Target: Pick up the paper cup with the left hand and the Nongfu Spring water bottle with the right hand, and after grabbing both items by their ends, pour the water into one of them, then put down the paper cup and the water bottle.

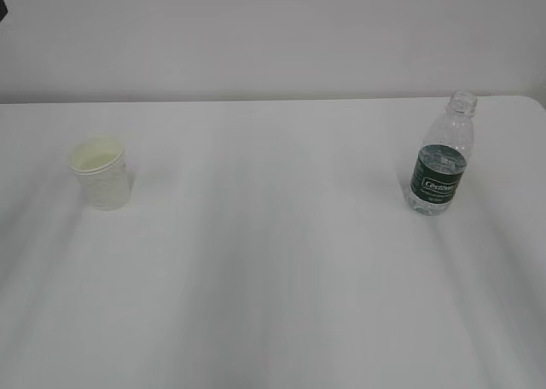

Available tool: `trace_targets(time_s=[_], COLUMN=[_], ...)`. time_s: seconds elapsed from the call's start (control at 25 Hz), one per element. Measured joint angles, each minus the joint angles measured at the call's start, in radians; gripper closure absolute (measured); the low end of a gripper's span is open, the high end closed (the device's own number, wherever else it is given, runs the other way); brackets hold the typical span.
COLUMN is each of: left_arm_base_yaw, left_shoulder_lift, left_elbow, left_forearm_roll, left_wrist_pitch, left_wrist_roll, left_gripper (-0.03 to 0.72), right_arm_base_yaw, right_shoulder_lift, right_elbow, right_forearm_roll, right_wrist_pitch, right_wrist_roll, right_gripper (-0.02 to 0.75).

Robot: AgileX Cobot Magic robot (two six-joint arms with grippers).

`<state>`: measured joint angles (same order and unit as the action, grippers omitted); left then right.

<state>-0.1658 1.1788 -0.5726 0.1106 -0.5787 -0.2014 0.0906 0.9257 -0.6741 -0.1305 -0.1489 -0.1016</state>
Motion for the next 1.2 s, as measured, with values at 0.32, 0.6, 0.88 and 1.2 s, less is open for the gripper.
trace_targets(time_s=[0.32,0.6,0.88,1.2], left_arm_base_yaw=[0.0,0.0,0.0,0.0], left_shoulder_lift=[-0.199,-0.362,-0.471,-0.592], left_elbow=[0.0,0.0,0.0,0.0], left_forearm_roll=[0.001,0.001,0.001,-0.01], left_wrist_pitch=[0.236,0.443,0.638,0.793], left_wrist_roll=[0.0,0.0,0.0,0.0], left_gripper=[0.101,0.101,0.101,0.101], right_arm_base_yaw=[0.0,0.0,0.0,0.0], right_shoulder_lift=[-0.182,-0.307,-0.368,-0.413], right_elbow=[0.0,0.0,0.0,0.0], right_forearm_roll=[0.0,0.003,0.006,0.072], right_wrist_pitch=[0.196,0.355,0.539,0.695], right_wrist_roll=[0.0,0.0,0.0,0.0], right_gripper=[0.15,0.15,0.151,0.151])
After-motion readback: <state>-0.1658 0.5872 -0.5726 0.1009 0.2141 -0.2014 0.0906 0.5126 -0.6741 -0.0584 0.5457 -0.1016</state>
